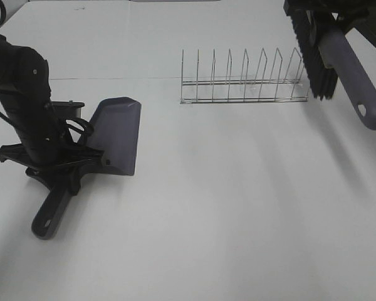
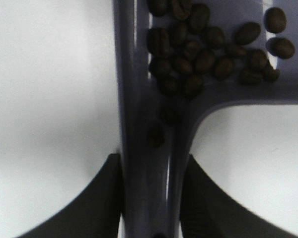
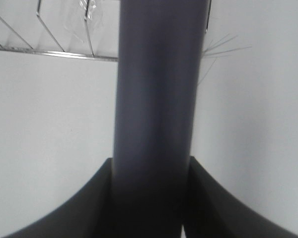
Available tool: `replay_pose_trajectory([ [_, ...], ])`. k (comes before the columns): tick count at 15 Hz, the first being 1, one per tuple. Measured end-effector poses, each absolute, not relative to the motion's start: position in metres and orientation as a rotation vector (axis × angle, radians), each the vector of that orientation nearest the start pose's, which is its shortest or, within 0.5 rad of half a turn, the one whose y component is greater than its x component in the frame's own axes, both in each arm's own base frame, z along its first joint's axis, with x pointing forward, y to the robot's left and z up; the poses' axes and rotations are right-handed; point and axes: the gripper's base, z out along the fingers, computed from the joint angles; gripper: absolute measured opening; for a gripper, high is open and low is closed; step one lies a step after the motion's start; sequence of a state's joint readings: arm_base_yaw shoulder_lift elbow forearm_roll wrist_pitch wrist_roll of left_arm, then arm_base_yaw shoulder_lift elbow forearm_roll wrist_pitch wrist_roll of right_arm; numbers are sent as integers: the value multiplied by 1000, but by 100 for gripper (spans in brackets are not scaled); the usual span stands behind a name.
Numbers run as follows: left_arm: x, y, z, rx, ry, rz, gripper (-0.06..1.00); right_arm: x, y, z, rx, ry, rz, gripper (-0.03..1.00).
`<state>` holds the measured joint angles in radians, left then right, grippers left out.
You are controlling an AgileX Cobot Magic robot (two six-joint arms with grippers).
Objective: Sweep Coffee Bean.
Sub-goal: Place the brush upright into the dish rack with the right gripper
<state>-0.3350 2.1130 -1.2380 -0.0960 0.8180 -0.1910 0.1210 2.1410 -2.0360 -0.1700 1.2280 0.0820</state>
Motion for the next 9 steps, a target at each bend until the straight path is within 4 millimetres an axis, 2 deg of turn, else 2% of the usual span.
replay_pose_trajectory([
  [5, 346, -127, 92, 125, 3189, -92, 27, 448, 38, 223, -151, 2980, -150, 28],
  [6, 346, -127, 92, 125, 3189, -92, 27, 448, 38, 216, -154, 3000, -154, 28],
  [7, 346, -127, 92, 125, 3189, -92, 27, 451, 38, 199, -161, 3035, -163, 28],
  [9, 346, -127, 92, 125, 3189, -92, 27, 453, 38, 188, -164, 3059, -168, 28],
])
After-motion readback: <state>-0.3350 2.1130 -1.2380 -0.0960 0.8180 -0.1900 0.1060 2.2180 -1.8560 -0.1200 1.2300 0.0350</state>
